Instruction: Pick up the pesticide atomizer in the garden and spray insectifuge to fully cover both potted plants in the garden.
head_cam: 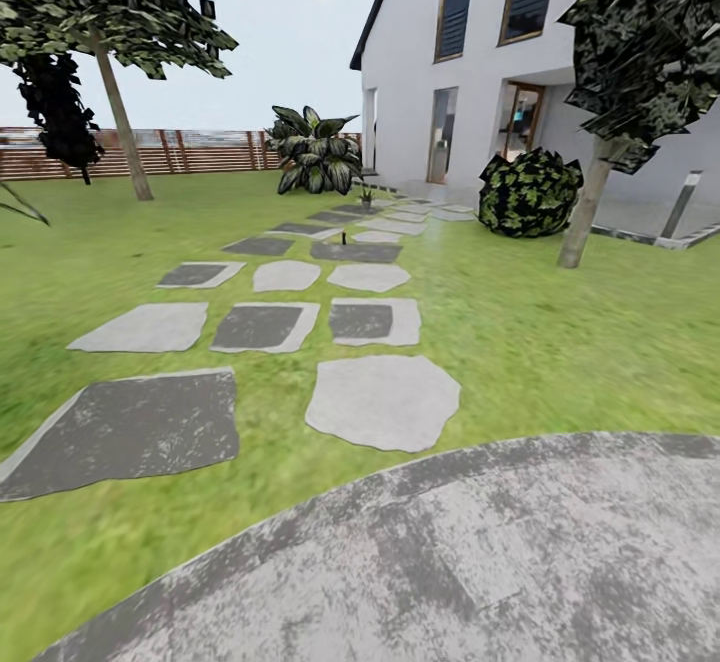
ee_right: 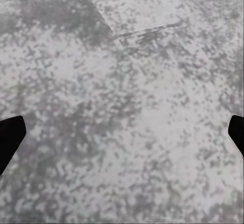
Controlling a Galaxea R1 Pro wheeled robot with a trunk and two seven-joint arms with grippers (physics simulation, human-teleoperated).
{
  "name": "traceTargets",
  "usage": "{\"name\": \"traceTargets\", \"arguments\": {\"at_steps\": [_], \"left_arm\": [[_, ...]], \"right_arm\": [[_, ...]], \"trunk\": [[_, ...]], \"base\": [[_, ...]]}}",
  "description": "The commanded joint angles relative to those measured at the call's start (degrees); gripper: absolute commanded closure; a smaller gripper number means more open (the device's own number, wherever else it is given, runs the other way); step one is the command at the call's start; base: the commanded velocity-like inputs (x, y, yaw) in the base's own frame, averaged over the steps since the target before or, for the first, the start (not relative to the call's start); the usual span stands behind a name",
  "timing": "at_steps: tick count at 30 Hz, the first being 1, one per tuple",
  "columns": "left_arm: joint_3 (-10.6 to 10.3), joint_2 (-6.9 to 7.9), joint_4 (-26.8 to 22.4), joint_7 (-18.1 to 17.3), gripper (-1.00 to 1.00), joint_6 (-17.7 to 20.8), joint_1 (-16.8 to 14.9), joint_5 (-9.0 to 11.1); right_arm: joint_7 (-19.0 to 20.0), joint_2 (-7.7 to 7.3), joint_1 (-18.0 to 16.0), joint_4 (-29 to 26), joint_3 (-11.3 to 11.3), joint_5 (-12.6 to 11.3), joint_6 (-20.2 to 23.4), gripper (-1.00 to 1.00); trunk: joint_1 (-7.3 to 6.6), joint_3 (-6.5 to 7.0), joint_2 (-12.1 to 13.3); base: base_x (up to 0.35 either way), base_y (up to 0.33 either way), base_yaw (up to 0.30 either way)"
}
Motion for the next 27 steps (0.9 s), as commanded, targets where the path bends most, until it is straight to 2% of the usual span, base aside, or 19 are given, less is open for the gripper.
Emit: {"name": "traceTargets", "arguments": {"at_steps": [1,11,19,27], "left_arm": [[-0.1,0.0,0.1,0.1,-1.0,-0.2,0.0,-0.1],[-0.1,0.08,0.1,0.1,-1.0,-0.2,-0.1,-0.2],[-0.1,0.09,0.2,0.1,-1.0,-0.1,0.0,-0.3],[-0.1,0.18,0.2,0.1,-1.0,-0.2,0.0,-0.3]], "right_arm": [[0.0,0.0,0.0,0.0,0.0,-0.1,-0.2,-1.0],[0.1,0.0,0.0,0.0,0.2,0.2,-0.2,-1.0],[0.0,0.0,0.0,0.0,0.4,0.3,-0.2,-1.0],[0.0,0.0,0.0,0.1,0.3,0.3,-0.2,-1.0]], "trunk": [[0.02,-0.05,0.0],[0.02,-0.12,0.0],[0.02,-0.61,0.0],[0.02,-0.67,0.0]], "base": [[0.335,0.0,0.0],[0.337,0.0,0.005],[0.338,0.0,0.121],[0.338,0.0,0.016]]}}
